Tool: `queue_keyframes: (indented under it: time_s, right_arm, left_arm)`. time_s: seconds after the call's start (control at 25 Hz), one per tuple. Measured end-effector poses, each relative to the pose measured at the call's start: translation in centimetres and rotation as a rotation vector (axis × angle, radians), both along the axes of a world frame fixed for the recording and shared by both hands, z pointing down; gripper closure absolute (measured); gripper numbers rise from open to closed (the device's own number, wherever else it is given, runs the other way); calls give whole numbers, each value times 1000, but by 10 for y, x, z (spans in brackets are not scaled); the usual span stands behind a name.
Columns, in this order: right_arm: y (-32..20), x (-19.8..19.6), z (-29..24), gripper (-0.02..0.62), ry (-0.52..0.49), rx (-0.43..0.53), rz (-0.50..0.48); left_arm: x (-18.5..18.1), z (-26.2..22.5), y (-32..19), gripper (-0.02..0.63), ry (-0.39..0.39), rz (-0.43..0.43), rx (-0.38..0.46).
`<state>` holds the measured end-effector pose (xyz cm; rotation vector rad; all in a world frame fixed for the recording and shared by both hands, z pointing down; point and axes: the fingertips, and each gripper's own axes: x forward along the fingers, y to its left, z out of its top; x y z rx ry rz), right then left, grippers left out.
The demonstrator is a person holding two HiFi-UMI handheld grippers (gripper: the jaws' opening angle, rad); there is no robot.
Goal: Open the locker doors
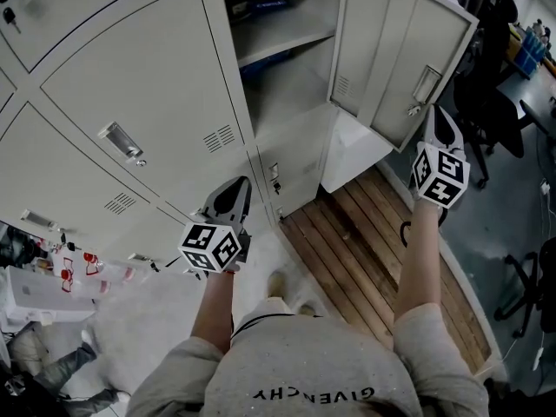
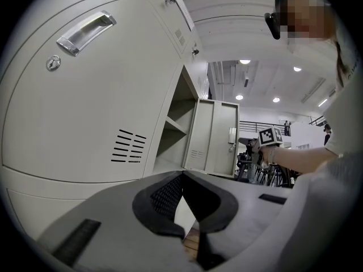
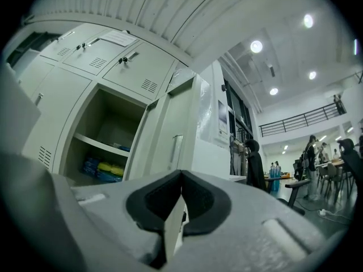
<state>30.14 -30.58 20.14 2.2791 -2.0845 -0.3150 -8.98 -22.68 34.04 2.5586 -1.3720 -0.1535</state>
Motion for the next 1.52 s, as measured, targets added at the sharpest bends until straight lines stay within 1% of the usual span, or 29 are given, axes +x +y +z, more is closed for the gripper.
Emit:
queue_keyframes:
  time_s: [0.28,0.48,0.68,0.76,0.88,1.04,1.28,1.52]
  right_arm:
    - [-6,6,0,594,-1,4,16]
    - [-5,5,-1,594,9,28,31]
    - [6,2,-10,594,42,114,72]
    - [12,-3,-16,594,51,158,66]
    - [19,-19,-19,594,55,203,11]
    - [23,-50,-1,594,34,196,-89]
    - [15,-101,59,594,-8,87,-259]
    - [3,-157,128,594,-17,-45,-415]
  left_arm:
    - [-7,7,-3,607,-3,-10,-13]
    - [-8,8,-5,607,-6,-13,-15]
    - [-6,7,-5,607,-9,-7,-12]
    - [-6,8,-6,607,-12,-6,-10]
    - [-7,10,-7,607,-20,-15,-5]
    - [-13,17,-11,607,-34,-34,3]
    - [-17,34,-15,607,-42,-53,-3]
    - [-23,72,-23,607,-45,-70,-48]
